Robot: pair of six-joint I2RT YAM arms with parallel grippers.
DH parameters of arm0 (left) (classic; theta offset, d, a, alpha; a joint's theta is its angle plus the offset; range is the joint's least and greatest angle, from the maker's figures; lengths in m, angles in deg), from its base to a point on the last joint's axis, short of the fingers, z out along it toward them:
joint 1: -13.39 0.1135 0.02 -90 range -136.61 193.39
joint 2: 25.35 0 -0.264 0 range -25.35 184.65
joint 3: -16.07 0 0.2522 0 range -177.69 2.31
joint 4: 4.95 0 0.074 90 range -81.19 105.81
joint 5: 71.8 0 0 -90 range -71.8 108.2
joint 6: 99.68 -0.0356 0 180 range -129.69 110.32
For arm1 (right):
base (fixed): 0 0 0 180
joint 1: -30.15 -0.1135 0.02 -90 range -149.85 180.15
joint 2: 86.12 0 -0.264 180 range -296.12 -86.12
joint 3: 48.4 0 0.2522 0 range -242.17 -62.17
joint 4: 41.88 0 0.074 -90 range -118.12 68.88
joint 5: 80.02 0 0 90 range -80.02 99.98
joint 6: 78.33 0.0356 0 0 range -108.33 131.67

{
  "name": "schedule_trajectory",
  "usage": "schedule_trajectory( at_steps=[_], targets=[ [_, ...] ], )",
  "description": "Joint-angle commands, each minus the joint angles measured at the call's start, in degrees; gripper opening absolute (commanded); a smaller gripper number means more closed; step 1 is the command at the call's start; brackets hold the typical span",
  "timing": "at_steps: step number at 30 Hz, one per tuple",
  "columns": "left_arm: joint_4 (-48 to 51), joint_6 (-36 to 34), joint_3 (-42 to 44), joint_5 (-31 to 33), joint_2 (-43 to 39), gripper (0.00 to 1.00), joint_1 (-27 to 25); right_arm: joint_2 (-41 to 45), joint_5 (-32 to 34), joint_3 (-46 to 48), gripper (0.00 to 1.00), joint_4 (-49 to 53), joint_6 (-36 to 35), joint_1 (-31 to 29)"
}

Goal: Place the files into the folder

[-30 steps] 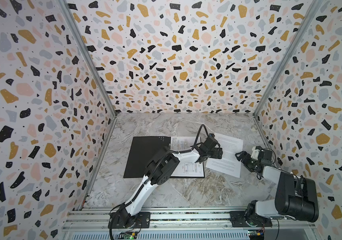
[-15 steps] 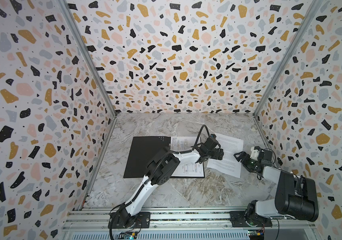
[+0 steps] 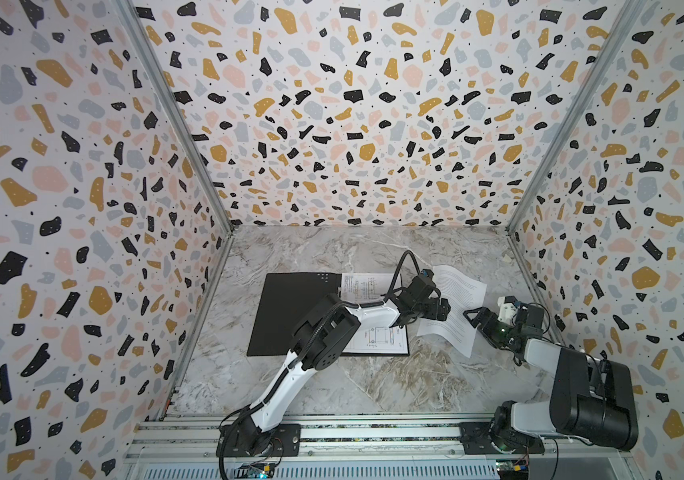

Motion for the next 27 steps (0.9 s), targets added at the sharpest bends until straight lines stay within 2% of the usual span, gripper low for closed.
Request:
schedule_trajectory(
  at_steps=[1,13,27],
  targets=[
    [-0.76,0.86,1.76,-2.06,-0.07,0.91,-0.56,-0.14,-0.74,3.02,0.85,5.73,1.74,-0.12],
    [-3.90,1.74,5.28,-4.14,-1.58,0.87,-0.54,-0.09,-2.31,3.67,0.85,3.45,3.36,-0.04],
    [-8.13,5.16,7.92,-6.43,-3.25,0.70,-0.43,-0.36,-2.31,2.65,0.85,4.25,2.25,0.66]
  ],
)
